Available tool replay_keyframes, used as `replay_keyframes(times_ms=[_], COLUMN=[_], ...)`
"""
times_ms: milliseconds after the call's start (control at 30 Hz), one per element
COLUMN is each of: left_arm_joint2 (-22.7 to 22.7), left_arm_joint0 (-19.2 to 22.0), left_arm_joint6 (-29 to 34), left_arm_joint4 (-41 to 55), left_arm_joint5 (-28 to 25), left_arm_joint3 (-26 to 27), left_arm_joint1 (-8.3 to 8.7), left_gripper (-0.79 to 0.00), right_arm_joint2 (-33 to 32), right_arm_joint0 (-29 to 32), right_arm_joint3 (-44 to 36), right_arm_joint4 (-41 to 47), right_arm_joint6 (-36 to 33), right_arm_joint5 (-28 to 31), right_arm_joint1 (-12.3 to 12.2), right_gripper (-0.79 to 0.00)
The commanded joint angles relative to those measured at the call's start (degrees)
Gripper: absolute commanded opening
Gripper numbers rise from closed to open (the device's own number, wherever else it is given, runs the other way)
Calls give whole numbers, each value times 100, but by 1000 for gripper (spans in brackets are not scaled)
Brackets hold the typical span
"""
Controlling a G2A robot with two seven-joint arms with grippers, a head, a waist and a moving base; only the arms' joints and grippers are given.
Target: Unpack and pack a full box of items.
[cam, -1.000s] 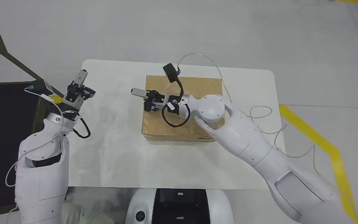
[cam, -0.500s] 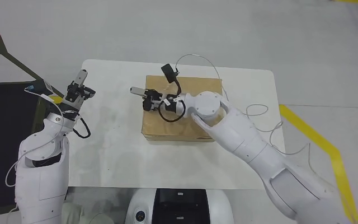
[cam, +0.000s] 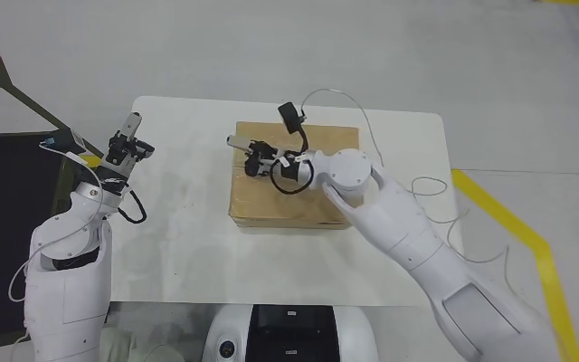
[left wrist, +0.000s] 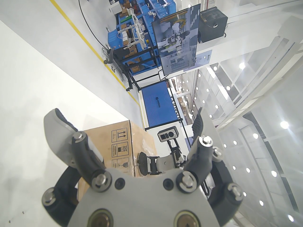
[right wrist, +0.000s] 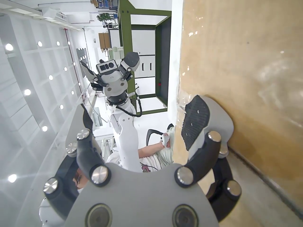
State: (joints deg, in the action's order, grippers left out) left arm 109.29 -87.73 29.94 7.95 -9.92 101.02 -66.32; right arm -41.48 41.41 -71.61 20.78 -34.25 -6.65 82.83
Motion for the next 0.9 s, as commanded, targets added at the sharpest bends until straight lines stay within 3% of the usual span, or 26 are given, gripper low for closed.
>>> replay_keyframes(times_ms=[0, 867], left_arm_joint2=[0, 0], left_arm_joint0=[0, 0], left_arm_joint6=[0, 0], left_arm_joint4=[0, 0], left_arm_joint5=[0, 0], left_arm_joint3=[0, 0], left_arm_joint1=[0, 0], left_gripper=[0, 0], right_arm_joint2=[-104, -1365], right_arm_joint0=[83, 1237], right_arm_joint3=[-90, -1528], right_arm_joint4=[-70, -1273], right_arm_joint6=[-9, -114], right_arm_joint5=[-74, -1089], right_arm_joint1=[-38, -528], right_gripper=[0, 0])
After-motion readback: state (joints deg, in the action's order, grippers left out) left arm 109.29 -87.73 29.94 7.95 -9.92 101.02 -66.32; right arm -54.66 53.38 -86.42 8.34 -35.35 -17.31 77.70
